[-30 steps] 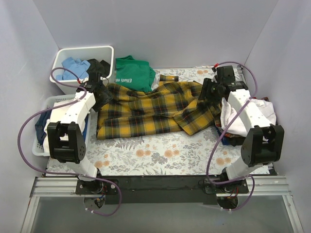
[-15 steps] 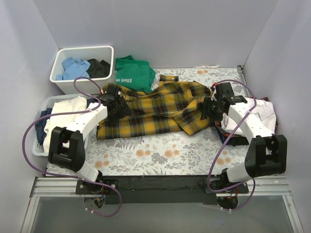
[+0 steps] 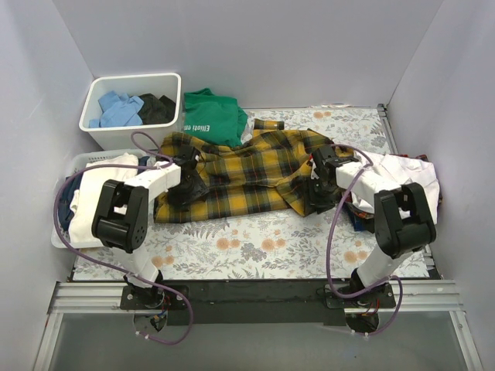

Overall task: Fold and stack the long sleeve shirts
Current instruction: Fold the shirt

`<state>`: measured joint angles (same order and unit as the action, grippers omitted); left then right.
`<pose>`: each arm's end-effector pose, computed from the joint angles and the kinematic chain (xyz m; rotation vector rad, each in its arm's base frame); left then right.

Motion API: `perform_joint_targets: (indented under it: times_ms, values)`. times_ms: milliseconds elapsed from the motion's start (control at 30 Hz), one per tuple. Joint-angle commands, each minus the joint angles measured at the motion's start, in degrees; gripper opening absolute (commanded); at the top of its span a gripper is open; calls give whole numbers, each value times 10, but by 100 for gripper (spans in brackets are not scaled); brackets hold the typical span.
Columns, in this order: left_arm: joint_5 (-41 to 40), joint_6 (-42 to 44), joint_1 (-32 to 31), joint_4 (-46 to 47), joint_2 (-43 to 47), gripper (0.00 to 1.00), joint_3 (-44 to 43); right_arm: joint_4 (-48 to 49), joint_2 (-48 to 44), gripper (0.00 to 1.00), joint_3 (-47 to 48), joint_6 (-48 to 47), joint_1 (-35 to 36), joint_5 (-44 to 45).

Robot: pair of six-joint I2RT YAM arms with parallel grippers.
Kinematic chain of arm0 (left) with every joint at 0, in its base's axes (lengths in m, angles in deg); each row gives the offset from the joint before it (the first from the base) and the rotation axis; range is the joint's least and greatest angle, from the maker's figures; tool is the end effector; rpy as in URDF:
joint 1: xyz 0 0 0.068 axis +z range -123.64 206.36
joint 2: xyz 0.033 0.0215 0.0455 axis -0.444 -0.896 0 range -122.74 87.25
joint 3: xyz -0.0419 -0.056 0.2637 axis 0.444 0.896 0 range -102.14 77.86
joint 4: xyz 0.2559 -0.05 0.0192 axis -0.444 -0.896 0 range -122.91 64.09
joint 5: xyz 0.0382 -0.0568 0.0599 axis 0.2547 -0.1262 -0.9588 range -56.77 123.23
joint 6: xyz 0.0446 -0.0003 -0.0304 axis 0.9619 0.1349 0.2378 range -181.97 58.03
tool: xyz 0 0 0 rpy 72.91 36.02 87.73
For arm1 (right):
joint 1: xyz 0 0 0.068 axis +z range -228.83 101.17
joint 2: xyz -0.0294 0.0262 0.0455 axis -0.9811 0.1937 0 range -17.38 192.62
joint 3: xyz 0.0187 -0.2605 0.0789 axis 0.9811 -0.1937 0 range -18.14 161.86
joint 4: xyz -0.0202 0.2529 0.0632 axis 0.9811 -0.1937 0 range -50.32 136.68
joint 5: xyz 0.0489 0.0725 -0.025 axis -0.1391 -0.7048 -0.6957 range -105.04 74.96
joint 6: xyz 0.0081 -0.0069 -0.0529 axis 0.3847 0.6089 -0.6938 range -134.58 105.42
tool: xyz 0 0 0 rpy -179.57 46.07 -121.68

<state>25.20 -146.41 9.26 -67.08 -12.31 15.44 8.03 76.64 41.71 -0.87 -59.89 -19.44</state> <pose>0.3049 -0.0886 0.1667 -1.6267 2.4043 -0.1014 0.2898 0.1023 0.1842 -0.1475 2.8629 0.2276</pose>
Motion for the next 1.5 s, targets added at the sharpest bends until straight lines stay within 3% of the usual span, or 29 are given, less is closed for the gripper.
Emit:
perform_joint_targets:
  times_ms: [0, 333, 433, 467, 533, 567, 800, 967, 1333, 1467]
  values:
    - [-24, -12, -1, -14, -11, 65, -32, 11, 45, 56, 40, 9, 11, 23]
    - [-37, -12, -2, -11, -31, 66, -37, 66, 49, 50, 38, 42, 15, 84]
    - [-37, -11, -2, -8, -34, 64, -29, 68, 57, 39, 44, 45, 14, 86]
    - [-38, -11, -1, -6, -34, 63, -28, 68, 60, 25, 47, 44, 15, 84]
    - [-40, -9, -1, -6, -37, 62, -27, 55, 62, 6, 51, 45, 14, 82]
    - [-45, -9, -2, -8, -38, 62, -28, 46, 57, 1, 54, 45, 15, 76]
    - [-59, -4, 0, -7, -55, 61, -56, -70, -69, 1, 90, 19, 15, 1]
    - [-66, 6, 1, -2, -67, 61, -68, -133, -98, 1, 199, 19, 14, -34]
    - [-73, 21, 18, -2, -72, 60, -83, -122, 18, 1, 416, 24, 14, -23]
    - [-74, 27, 19, -1, -75, 60, -83, -120, 118, 1, 488, 15, 14, -10]
